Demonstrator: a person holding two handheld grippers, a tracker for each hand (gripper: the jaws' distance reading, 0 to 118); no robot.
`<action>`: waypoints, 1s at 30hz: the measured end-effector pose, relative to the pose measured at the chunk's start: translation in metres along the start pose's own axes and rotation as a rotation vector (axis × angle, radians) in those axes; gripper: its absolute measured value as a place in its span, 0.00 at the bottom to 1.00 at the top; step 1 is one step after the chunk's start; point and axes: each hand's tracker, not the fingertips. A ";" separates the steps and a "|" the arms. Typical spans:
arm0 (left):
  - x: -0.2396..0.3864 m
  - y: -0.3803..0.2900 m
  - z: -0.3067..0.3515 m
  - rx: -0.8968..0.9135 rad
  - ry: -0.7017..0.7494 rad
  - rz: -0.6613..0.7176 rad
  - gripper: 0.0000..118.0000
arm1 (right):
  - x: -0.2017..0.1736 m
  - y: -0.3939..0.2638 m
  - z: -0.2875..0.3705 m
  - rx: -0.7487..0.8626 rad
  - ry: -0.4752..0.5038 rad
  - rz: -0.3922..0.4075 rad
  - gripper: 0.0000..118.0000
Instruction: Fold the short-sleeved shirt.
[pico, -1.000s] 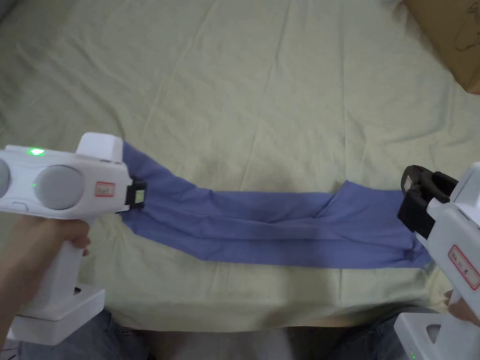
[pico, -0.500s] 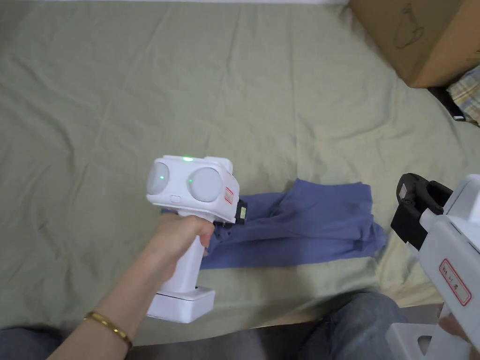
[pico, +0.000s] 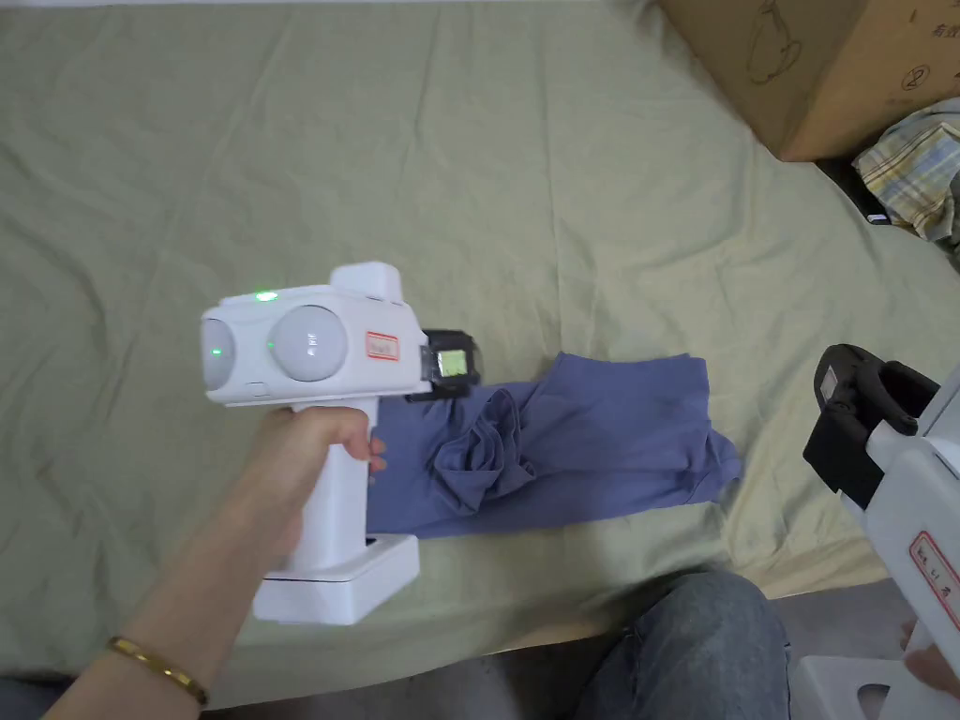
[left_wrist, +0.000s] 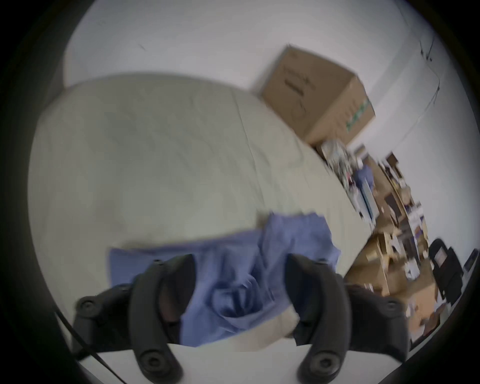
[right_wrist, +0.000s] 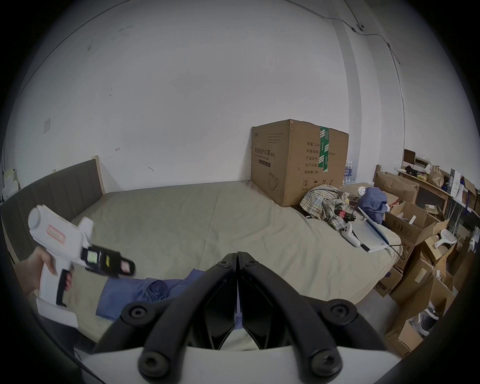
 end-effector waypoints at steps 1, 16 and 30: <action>-0.002 0.000 0.010 0.029 0.045 -0.009 0.40 | 0.000 0.000 0.000 0.002 0.003 -0.002 0.00; 0.041 -0.121 -0.060 -0.152 0.107 -0.171 0.00 | 0.002 -0.001 0.006 -0.003 0.020 -0.027 0.00; 0.102 -0.094 -0.058 -0.100 -0.129 -0.174 0.00 | -0.005 0.005 0.006 -0.023 0.021 0.027 0.00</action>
